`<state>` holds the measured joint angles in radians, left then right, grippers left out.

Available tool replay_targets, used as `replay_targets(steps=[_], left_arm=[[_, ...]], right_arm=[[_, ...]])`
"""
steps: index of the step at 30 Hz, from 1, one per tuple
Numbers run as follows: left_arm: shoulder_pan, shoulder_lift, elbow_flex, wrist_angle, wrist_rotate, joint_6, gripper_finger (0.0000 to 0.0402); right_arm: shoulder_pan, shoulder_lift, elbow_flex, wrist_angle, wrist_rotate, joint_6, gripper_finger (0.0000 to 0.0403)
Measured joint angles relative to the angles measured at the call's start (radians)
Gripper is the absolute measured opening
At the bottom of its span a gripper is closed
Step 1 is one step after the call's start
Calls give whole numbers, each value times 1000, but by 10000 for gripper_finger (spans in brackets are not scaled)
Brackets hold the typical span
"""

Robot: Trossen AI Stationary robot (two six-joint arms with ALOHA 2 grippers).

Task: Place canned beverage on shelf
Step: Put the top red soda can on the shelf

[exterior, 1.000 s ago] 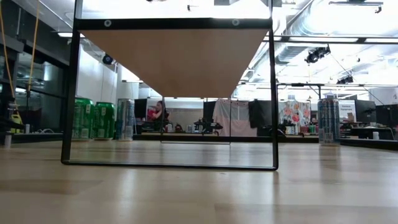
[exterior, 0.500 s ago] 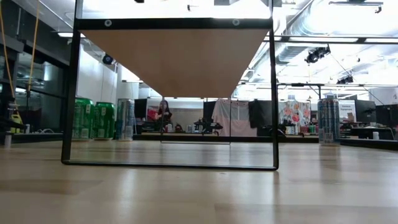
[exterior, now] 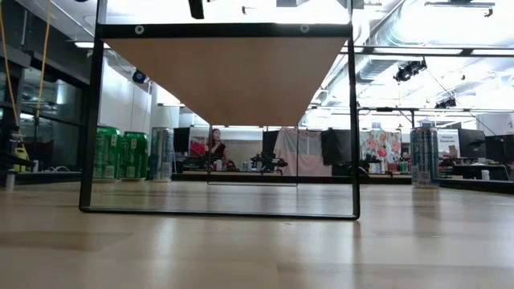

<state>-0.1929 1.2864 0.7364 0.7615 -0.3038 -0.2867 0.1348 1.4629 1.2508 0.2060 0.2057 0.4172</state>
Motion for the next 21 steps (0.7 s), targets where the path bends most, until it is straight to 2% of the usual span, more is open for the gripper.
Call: replay_targets(steps=[9,12,16,18,21], left_arm=[[0,55,31,-8,2,3,239],[3,60,35,-8,2,8,239],[3,60,36,-11,-2,15,239],[3,60,36,-13,-2,8,239],[3,58,37,-28,-1,3,280]], right_arm=[[0,10,0,7,-21,5,369],[0,10,0,10,-22,12,346],[0,10,0,9,-19,10,293],[0,10,0,9,-20,12,290],[0,8,0,1,-21,6,290]])
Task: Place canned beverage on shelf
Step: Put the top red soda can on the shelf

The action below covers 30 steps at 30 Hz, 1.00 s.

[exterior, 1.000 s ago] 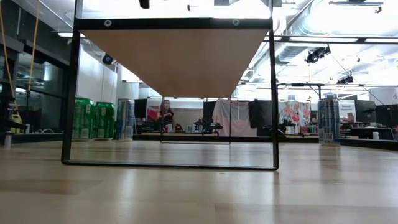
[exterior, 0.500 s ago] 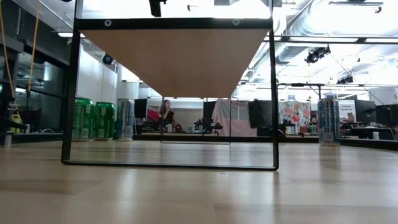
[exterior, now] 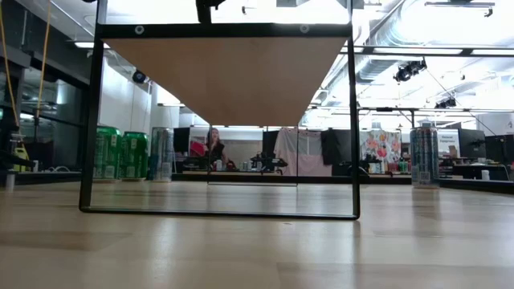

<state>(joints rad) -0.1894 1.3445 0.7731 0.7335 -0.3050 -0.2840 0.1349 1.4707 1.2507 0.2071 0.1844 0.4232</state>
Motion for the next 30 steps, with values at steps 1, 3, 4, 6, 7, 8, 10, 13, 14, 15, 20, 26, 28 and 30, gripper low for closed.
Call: replay_targets(steps=[1,3,4,6,7,8,10,13,14,15,20,26,28,30], left_arm=[[0,-8,0,-24,0,0,299],[2,-35,2,-93,4,-1,328],[4,-56,2,-138,5,-2,337],[6,-108,1,-224,6,-2,346],[6,-140,1,-271,6,-2,348],[6,-169,1,-294,6,-2,349],[6,-242,0,-368,5,-2,348],[3,-340,0,-391,-3,6,347],[0,-370,1,-384,-12,15,347],[-5,-398,1,-382,-30,30,347],[-30,-491,1,-307,-125,144,347],[-35,-526,1,-257,-144,209,347],[-35,-526,1,-259,-147,210,347],[-35,-524,0,-262,-150,210,348]], right_arm=[[0,-3,0,-10,-1,-3,290],[0,-14,-1,-34,-3,-6,290],[0,-26,-1,-62,-2,-15,290],[0,-55,10,-127,3,-34,290],[0,-67,17,-164,11,-42,290],[1,-79,27,-203,20,-52,290],[5,-96,41,-288,55,-66,290],[22,-103,48,-368,153,-87,290],[30,-99,48,-382,194,-91,290],[35,-90,45,-377,236,-91,290],[53,1,35,-337,421,-91,290],[43,121,35,-255,582,-91,290],[36,152,35,-239,619,-88,290],[28,172,35,-222,629,-83,290]])
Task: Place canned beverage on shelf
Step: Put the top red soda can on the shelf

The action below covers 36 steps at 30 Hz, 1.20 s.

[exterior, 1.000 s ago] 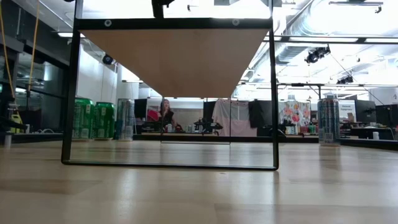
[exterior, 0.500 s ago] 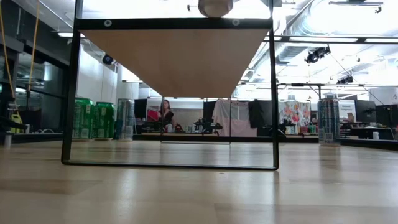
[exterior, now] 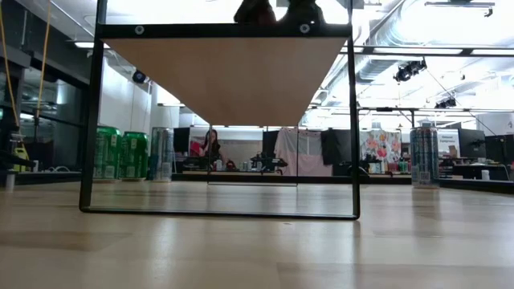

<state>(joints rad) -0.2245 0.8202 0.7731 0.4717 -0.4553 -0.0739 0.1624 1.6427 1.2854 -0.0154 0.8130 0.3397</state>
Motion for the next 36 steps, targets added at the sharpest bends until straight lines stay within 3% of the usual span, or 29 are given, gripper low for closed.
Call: replay_targets(steps=[17,36], left_arm=[[0,19,0,-8,0,8,348],[0,20,-1,-25,-1,8,348]], right_arm=[[-69,28,0,12,-89,-7,290],[-71,47,3,-29,-87,0,310]])
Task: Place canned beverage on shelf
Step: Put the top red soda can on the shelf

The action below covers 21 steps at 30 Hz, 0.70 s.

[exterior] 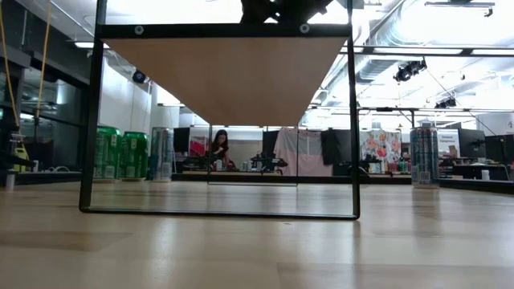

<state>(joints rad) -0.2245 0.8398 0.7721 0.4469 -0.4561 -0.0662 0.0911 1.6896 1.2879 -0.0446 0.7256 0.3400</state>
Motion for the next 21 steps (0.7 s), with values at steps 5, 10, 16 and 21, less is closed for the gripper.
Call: replay_targets(steps=[5,10,16,21], left_arm=[[0,0,0,-7,0,0,348],[0,0,0,-8,0,0,348],[0,0,0,-9,0,0,348],[0,0,0,-10,0,0,348]], right_arm=[[1,32,4,30,7,2,311],[3,35,4,31,4,-5,311],[3,35,2,24,10,-6,312],[3,36,1,20,8,-5,312]])
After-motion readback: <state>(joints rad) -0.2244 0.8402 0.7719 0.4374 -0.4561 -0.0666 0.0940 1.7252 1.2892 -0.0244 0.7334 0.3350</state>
